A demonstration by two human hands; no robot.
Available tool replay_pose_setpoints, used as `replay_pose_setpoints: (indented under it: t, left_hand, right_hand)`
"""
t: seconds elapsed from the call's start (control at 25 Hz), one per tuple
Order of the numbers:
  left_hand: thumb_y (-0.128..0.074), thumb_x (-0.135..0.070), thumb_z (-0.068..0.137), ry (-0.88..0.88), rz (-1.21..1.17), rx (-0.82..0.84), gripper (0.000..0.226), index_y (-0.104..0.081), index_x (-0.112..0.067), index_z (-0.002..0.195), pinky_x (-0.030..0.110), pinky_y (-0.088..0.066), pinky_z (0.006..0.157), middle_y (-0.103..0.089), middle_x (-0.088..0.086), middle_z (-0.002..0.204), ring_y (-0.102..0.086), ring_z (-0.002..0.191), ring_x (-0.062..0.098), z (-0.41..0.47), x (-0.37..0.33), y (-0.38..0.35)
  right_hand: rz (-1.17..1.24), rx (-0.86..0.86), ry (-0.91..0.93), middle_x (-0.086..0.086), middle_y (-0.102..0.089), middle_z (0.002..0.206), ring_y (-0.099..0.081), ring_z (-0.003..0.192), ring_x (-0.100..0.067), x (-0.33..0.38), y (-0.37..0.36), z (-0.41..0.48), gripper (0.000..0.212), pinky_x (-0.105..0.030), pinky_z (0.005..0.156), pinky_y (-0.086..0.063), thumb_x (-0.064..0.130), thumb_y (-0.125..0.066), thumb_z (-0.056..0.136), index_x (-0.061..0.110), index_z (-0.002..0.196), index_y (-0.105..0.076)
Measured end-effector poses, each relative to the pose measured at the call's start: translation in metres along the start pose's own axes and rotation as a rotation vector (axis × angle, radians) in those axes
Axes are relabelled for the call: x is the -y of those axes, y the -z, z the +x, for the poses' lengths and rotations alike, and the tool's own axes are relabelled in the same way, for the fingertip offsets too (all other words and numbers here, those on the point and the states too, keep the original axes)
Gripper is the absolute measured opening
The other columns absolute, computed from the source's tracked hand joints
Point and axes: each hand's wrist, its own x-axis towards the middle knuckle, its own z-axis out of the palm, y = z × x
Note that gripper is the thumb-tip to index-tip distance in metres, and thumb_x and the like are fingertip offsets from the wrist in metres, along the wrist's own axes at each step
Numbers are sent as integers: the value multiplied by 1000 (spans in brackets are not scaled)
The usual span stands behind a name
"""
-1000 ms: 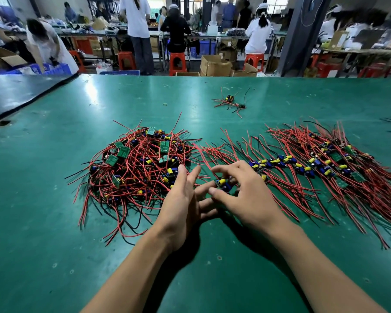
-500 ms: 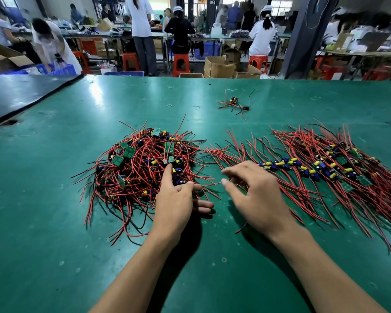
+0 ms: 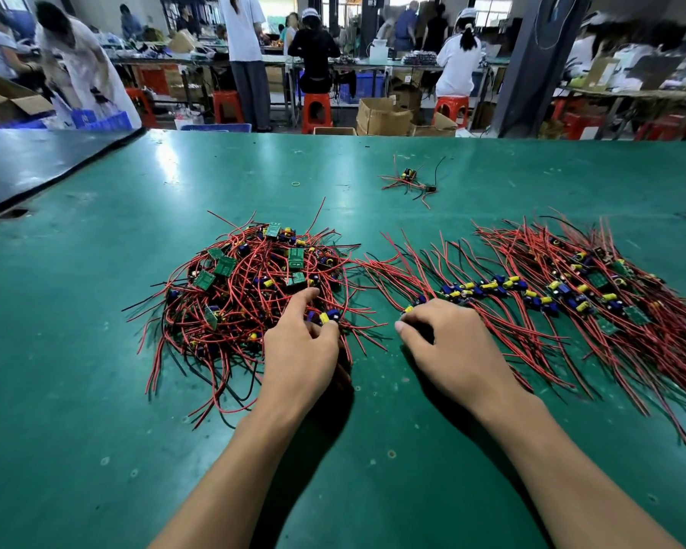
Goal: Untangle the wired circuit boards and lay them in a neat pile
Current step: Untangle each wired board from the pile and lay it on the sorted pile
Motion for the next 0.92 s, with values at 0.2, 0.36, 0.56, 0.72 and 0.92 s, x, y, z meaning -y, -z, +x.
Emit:
replay_pose_setpoints:
  t: [0.2,0.36,0.56,0.72,0.92]
  left_hand:
    - [-67,-23,87,-62,217,-14,17,-71,-21,104,11,-40,55,-66,-6,66,-61,64,4,4,6,0]
    - [-73,-25,87,-252,79,-52,8,-71,-20,94,14,-41,51,-62,-5,57,-55,50,4,-4,4,-5]
    - [-76,-19,84,-451,0,-35,13,-73,-19,96,18,-45,51,-64,-4,59,-53,49,7,-16,0,-14]
    - [-76,-13,83,-479,-10,23,24,-70,-21,105,28,-50,50,-65,-5,66,-57,48,15,-21,-2,-16]
    - [-62,-10,93,-380,-196,-246,13,-51,-13,88,30,-50,46,-59,-1,66,-58,48,12,-22,-9,-14]
  right_hand:
    - [67,9,58,7,-70,92,-63,88,-10,5,-2,-1,12,-24,83,-49,28,-68,91,19,93,-76]
    - [282,-49,-48,9,-73,88,-65,81,-3,11,-5,1,9,-8,76,-44,27,-73,89,20,93,-77]
    - [813,223,-232,1,-67,70,-58,60,-11,24,-2,0,24,-21,57,-47,41,-70,89,18,84,-77]
    - [989,163,-290,-2,-71,72,-60,57,-11,25,2,3,10,-19,54,-50,18,-71,89,15,81,-76]
    - [1108,98,-301,-2,-73,80,-57,55,-14,23,9,8,21,-22,52,-48,36,-71,77,17,81,-79]
